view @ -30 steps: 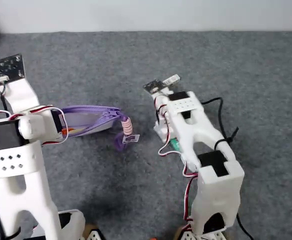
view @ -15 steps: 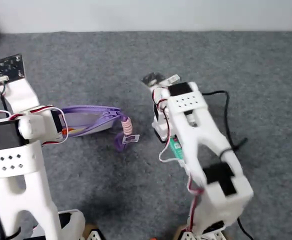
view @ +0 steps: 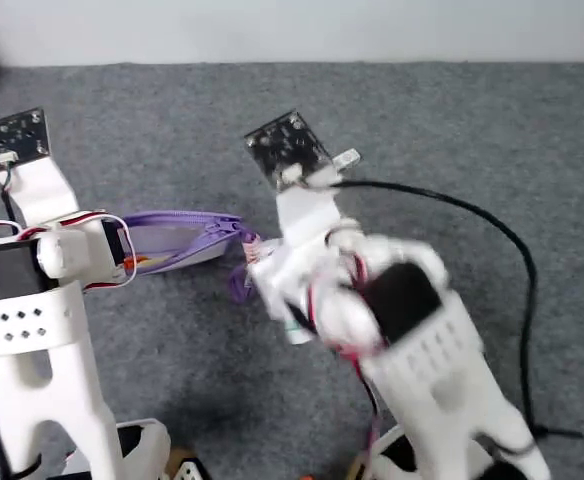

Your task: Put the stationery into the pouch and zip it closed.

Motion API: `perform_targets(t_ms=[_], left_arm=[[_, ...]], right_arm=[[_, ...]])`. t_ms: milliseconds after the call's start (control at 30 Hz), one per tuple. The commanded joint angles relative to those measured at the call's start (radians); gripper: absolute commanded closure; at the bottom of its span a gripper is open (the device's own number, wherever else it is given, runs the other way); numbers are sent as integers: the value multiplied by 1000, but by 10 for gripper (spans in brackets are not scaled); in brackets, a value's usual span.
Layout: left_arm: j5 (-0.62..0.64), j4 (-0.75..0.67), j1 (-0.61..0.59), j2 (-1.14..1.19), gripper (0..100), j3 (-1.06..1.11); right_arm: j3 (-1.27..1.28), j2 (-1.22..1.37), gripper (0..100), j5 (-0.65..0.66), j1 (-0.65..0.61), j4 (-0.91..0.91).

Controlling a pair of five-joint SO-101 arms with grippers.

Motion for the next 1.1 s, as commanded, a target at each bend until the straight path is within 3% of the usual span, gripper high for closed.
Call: perform_targets(t_ms=[0, 400, 633, 800, 967, 1067], left_arm=[[11, 15, 2, -26, 987, -10], [11, 15, 2, -26, 987, -10], [11, 15, 0, -28, 987, -10], [11, 15, 0, -28, 987, -10], [11, 15, 0, -28, 987, -10], [11, 15, 0, -28, 987, -10]], right_arm=[[-15, -124, 991, -40, -70, -134], [124, -127, 991, -26, -139, -819], [399, -104, 991, 104, -156, -1185], [543, -105, 991, 140, -156, -1285], [597, -114, 981, 157, -154, -1270], [578, -127, 904, 157, -154, -1193]])
